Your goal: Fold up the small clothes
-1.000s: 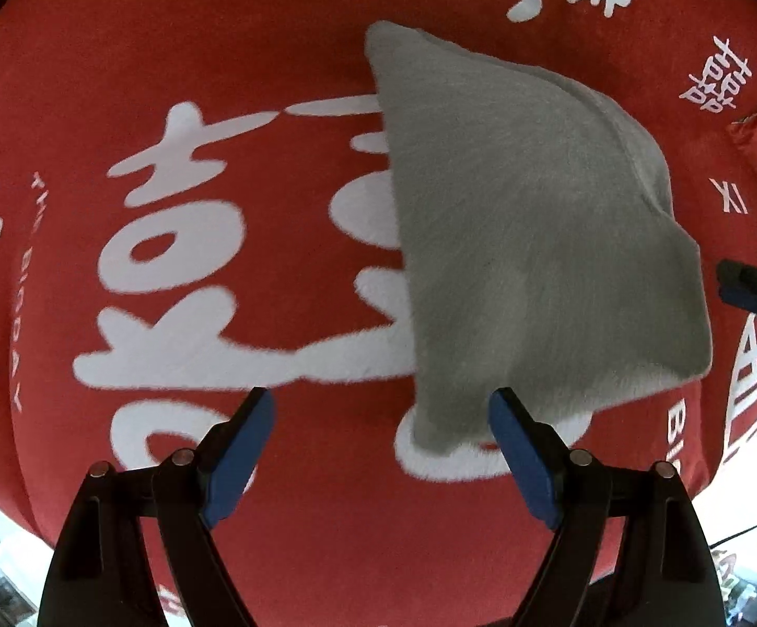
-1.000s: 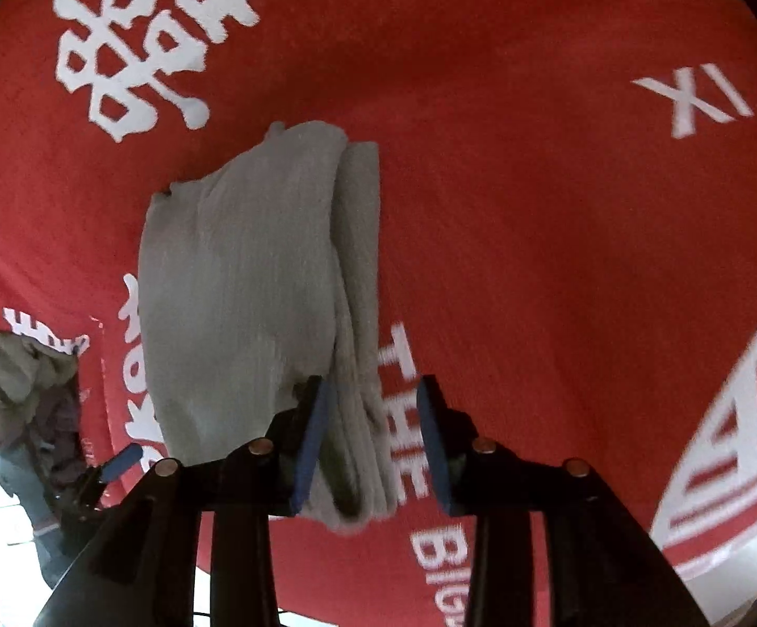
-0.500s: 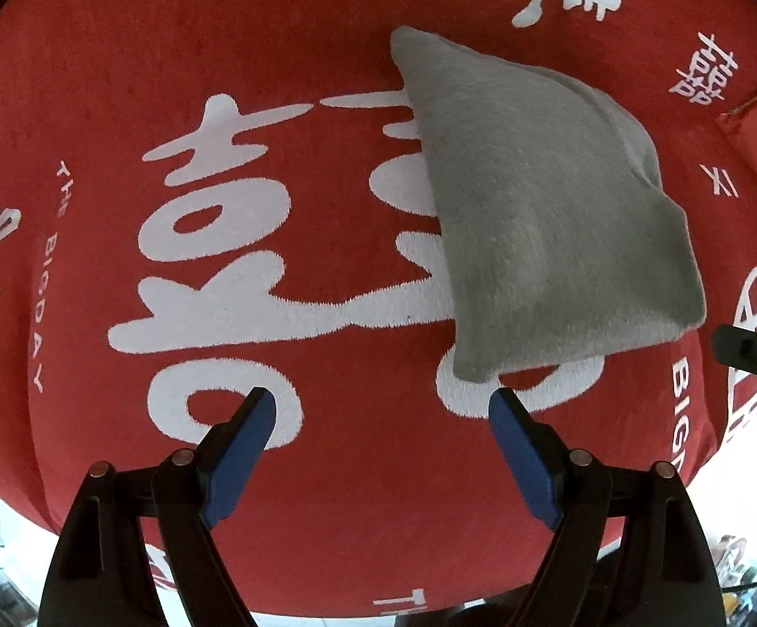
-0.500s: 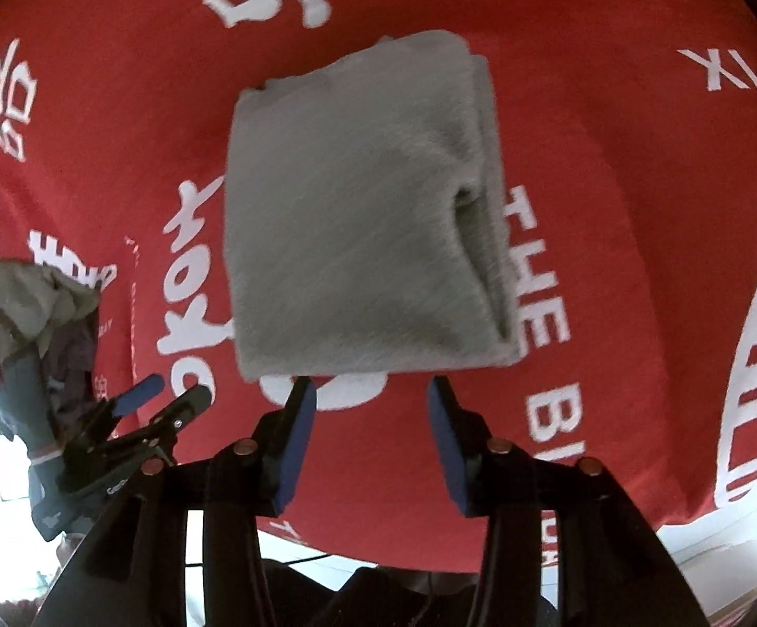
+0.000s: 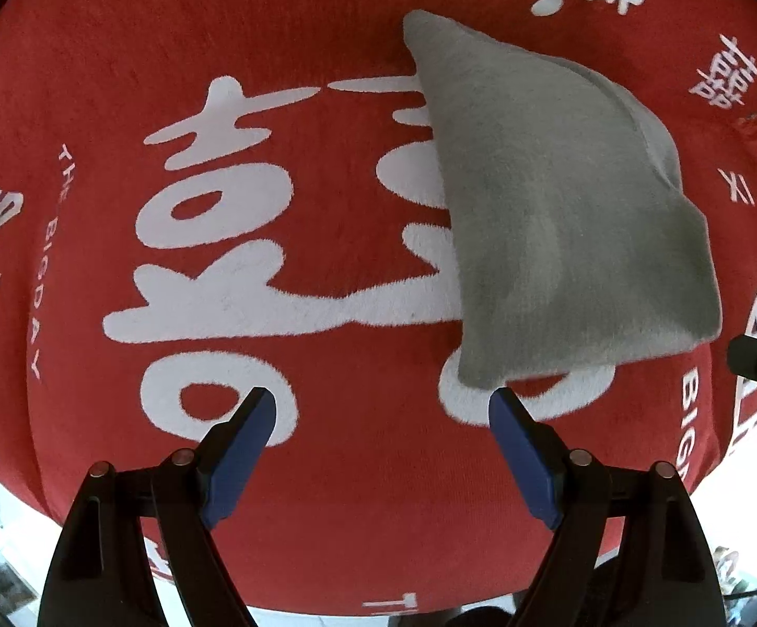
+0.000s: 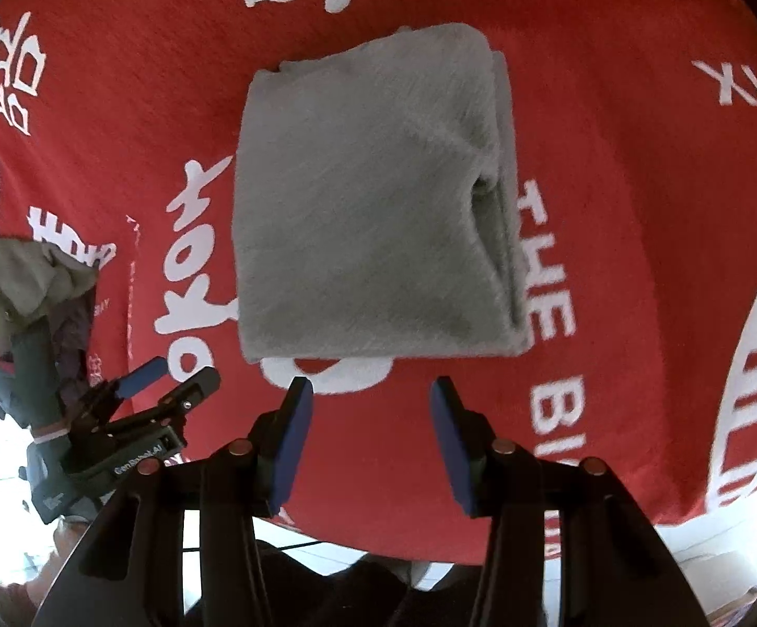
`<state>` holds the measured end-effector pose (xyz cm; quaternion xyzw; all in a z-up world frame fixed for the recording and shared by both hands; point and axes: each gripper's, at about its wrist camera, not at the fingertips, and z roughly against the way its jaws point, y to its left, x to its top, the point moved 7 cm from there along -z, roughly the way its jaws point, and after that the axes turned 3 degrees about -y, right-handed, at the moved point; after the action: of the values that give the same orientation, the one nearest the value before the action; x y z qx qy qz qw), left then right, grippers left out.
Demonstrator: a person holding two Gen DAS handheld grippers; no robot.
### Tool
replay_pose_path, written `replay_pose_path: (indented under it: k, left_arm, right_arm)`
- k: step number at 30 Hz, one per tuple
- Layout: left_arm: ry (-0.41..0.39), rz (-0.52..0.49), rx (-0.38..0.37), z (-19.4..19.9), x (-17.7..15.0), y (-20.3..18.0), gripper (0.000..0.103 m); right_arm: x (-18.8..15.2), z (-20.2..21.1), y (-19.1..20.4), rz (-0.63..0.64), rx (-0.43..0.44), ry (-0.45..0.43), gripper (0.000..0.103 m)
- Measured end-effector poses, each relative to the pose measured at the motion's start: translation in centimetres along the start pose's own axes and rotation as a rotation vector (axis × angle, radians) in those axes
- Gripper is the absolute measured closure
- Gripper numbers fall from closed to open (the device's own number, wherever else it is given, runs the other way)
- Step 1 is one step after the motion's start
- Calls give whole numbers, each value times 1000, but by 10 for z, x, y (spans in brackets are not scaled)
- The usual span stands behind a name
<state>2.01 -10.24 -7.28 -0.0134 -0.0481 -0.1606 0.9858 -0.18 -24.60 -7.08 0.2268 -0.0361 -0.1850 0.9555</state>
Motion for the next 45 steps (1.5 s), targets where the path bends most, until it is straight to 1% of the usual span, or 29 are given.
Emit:
replay_pose_path:
  k: [4, 5, 6, 7, 11, 15, 17, 20, 21, 24, 25, 26, 27, 28, 30, 33, 36, 39, 42, 44, 45]
  left_arm:
    - [-18, 64, -37, 1, 20, -8, 18]
    - [-25, 78, -43, 2, 26, -10, 13]
    - [-22, 84, -46, 1, 32, -13, 3]
    - [-21, 89, -46, 0, 37, -16, 0]
    - [-24, 102, -39, -7, 57, -26, 0]
    - [-22, 122, -14, -17, 74, -29, 0]
    - [-14, 132, -8, -23, 80, -28, 0]
    - [4, 151, 1, -34, 86, -27, 0]
    - [10, 151, -4, -37, 87, -28, 0]
    - [22, 145, -4, -43, 89, -31, 0]
    - [24, 141, -1, -44, 90, -31, 0]
    - [27, 138, 3, -45, 90, -32, 0]
    - [29, 137, 5, -46, 91, -32, 0]
    - [32, 136, 6, -48, 91, -33, 0]
    - [38, 135, 11, -50, 94, -34, 0]
    - [43, 130, 17, -52, 97, -37, 0]
    - [46, 123, 23, -53, 98, -37, 0]
    - [48, 118, 28, -55, 102, -37, 0]
    - [52, 121, 26, -57, 105, -35, 0]
    - [52, 121, 26, -57, 107, -35, 0]
    - [53, 120, 26, -57, 107, -35, 0]
  right_arm:
    - [25, 3, -12, -12, 16, 6, 52]
    - [30, 4, -14, -10, 18, 1, 49]
    - [39, 7, -17, -2, 16, -4, 41]
    - [46, 9, -20, 4, 16, -9, 36]
    - [74, 11, -30, 26, 24, -8, 36]
    - [112, 2, -47, 27, 32, -20, 36]
    - [131, -8, -58, -5, 53, -22, 36]
    - [160, -30, -77, -96, 116, -14, 36]
    - [168, -39, -85, -142, 147, -2, 36]
    - [180, -55, -93, -225, 244, 29, 36]
    - [182, -57, -93, -244, 276, 40, 41]
    - [184, -56, -92, -252, 300, 46, 50]
    - [186, -54, -90, -241, 323, 47, 81]
    - [187, -52, -88, -222, 317, 51, 89]
    - [188, -48, -85, -163, 295, 51, 93]
    - [186, -49, -83, -102, 252, 64, 93]
    - [186, -51, -84, -95, 236, 74, 93]
    - [186, -51, -83, -90, 230, 71, 89]
    - [186, -44, -83, -77, 219, 67, 87]
    - [184, -41, -84, -75, 215, 62, 80]
    - [183, -38, -87, -80, 213, 60, 70]
